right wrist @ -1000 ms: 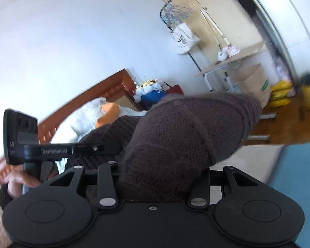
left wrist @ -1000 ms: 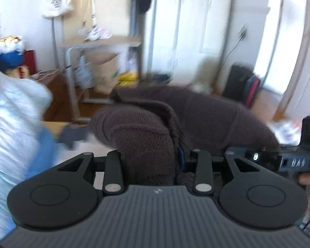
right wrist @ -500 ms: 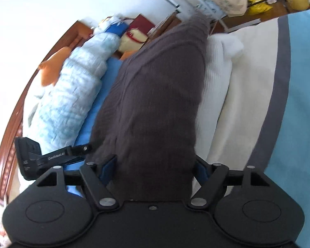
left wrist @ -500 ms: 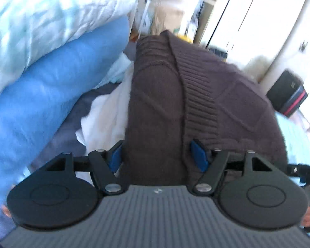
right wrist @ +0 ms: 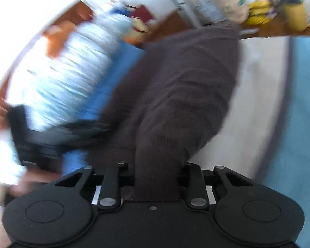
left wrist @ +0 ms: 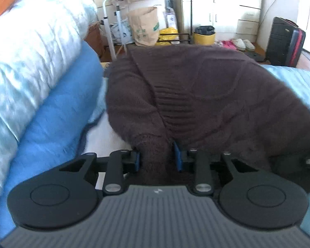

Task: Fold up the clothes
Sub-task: 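Lift the sweater with both grippers and carry it onto the white towel stack, then lower the sweater onto the towels and open both grippers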

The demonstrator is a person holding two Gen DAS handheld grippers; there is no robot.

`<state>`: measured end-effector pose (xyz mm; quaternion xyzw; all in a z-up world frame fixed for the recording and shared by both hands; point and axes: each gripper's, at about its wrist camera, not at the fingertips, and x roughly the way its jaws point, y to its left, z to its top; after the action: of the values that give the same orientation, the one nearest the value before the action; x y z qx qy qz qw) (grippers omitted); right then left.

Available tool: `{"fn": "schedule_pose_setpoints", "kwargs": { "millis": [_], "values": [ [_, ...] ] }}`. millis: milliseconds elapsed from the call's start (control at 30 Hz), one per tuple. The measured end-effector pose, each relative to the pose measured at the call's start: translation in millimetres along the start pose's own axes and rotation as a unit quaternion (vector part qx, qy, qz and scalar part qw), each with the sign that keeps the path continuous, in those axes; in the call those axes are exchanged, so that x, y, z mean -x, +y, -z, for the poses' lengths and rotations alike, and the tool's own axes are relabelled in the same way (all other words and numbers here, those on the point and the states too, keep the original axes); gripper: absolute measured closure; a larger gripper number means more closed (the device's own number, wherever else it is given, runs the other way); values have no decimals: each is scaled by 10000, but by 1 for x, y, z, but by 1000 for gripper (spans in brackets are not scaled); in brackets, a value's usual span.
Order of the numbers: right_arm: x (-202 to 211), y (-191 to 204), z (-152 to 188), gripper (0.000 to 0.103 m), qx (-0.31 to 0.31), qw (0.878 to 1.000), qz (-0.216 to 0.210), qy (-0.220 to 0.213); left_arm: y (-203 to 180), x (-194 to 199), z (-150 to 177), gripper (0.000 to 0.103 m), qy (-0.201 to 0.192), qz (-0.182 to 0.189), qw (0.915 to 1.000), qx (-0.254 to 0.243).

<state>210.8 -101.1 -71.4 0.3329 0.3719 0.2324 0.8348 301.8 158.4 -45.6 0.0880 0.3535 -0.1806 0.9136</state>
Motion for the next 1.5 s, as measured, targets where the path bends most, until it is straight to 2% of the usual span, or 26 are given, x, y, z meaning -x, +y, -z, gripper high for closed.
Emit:
{"fn": "schedule_pose_setpoints", "kwargs": {
  "millis": [67, 100, 133, 200, 233, 267, 300, 367, 400, 433, 467, 533, 600, 633, 700, 767, 833, 933, 1033, 1133, 1233, 1300, 1400, 1467, 1500],
  "values": [
    [-5, 2, -10, 74, -300, 9976, -616, -36, 11, 5, -14, 75, -244, -159, 9992, 270],
    [-10, 6, -10, 75, -246, 9971, -724, 14, 16, 9, -17, 75, -355, -270, 9985, 321],
    [-19, 10, -5, 75, -12, 9979, -621, 202, 18, 8, -17, 74, -280, -363, 9986, 276],
    [-38, 11, 17, 72, 480, 9973, 5, 561, 20, 4, -14, 72, -105, -542, 9983, 174],
    [-43, 8, 29, 67, 709, 9950, 304, 629, 17, 1, -7, 70, 21, -620, 9980, 102],
    [-41, 3, 39, 64, 869, 9936, 432, 574, 14, 0, 1, 68, 25, -698, 9976, 33],
    [-34, -3, 45, 62, 897, 9942, 371, 462, 10, 2, 8, 64, -132, -806, 9967, -24],
    [-15, -9, 48, 51, 804, 9961, 218, 297, 3, 14, 16, 62, -498, -1306, 9902, -58],
    [-5, -9, 46, 44, 865, 9957, 237, 217, -2, 23, 20, 57, -718, -1634, 9839, -63],
    [4, -8, 42, 44, 986, 9946, 280, 132, -8, 33, 22, 45, -980, -2008, 9747, -67],
    [13, -7, 36, 44, 1152, 9927, 349, 3, -12, 44, 25, 41, -1193, -2174, 9688, -32],
    [31, -4, 21, 44, 1542, 9862, 522, -315, -12, 62, 28, 40, -1426, -1945, 9704, 151],
    [45, -5, 3, 44, 1786, 9792, 690, -673, -11, 66, 24, 40, -1254, -1293, 9825, 469],
    [44, -4, -6, 44, 1867, 9773, 706, -707, -11, 66, 23, 40, -1135, -972, 9867, 635],
    [34, 1, -17, 44, 2157, 9722, 706, -572, -9, 56, 25, 40, -765, -516, 9910, 968],
    [19, 12, -8, 44, 2692, 9595, 788, -275, -8, 41, 30, 40, -260, -269, 9915, 1250],
    [2, 15, 6, 41, 3005, 9480, 1047, -104, -3, 16, 37, 26, 83, -334, 9888, 1455],
    [-20, 17, 27, 31, 3348, 9313, 1430, 78, 7, -4, 48, 13, 198, -431, 9835, 1746],
    [-14, 14, 28, 30, 3257, 9345, 1434, -50, 7, -4, 58, 5, 147, -614, 9777, 2001],
    [1, 11, 22, 31, 2743, 9514, 1397, -56, -8, 14, 77, 7, 256, -958, 9645, 2447],
    [36, 15, 33, 31, 2541, 9545, 1546, -201, -48, 55, 83, 7, 256, -1180, 9684, 2181],
    [55, 18, 42, 31, 2631, 9482, 1779, -95, -76, 83, 81, 7, 182, -1451, 9735, 1756],
    [85, 26, 58, 30, 2898, 9304, 2243, 47, -117, 122, 74, 5, -57, -1652, 9785, 1236],
    [107, 31, 66, 30, 2907, 9268, 2377, 4, -144, 146, 77, 3, -133, -1668, 9796, 1113],
    [120, 33, 69, 30, 2849, 9288, 2368, -44, -158, 155, 81, 2, -162, -1625, 9808, 1062]
  ]
}}
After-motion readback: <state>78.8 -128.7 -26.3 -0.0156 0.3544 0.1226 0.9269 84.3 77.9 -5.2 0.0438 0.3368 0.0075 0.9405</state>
